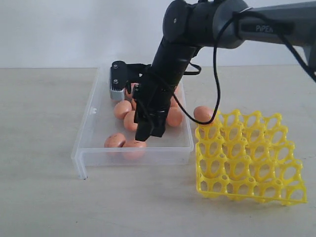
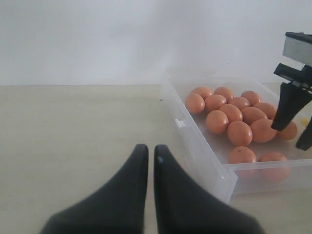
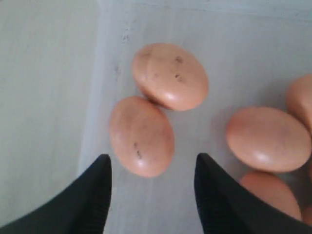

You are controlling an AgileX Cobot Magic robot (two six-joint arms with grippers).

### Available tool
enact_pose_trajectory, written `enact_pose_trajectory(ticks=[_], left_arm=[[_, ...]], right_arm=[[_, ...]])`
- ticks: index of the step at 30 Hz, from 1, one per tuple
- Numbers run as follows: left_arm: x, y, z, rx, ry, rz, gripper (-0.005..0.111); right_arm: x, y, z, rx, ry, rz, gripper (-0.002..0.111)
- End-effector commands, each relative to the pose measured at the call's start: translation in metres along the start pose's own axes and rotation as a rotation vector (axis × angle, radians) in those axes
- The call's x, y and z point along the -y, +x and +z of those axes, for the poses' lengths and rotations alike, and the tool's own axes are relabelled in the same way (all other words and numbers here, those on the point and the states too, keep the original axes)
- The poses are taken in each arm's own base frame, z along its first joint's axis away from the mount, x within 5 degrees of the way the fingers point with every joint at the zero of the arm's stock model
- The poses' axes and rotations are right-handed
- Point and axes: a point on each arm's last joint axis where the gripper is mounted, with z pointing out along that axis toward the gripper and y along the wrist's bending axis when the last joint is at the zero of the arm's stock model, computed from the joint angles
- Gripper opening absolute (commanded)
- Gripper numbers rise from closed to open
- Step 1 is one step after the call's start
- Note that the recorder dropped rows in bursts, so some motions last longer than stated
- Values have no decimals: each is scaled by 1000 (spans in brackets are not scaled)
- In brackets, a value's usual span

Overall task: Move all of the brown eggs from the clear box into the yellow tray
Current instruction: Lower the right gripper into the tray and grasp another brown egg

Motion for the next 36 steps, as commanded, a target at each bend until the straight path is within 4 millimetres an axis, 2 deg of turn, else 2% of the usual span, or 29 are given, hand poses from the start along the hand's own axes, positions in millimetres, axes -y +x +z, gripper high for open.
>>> enact_pose_trajectory(ticks=[1, 13, 27, 32, 34, 36], left_arm=[[0, 1, 0, -1, -3, -1, 4], [0, 1, 0, -1, -3, -1, 4], [0, 1, 0, -1, -3, -1, 4], [0, 1, 0, -1, -3, -1, 4], [0, 1, 0, -1, -3, -1, 4], [0, 1, 0, -1, -3, -1, 4]], right_arm=[[9, -9, 9, 25, 113, -33, 46], [0, -4, 14, -19, 22, -166, 46], [4, 8, 53, -37, -15, -186, 46], [10, 7, 55, -26, 45, -184, 45], [12, 7, 55, -23, 66, -182, 38], [12, 6, 55, -15, 64, -171, 24]])
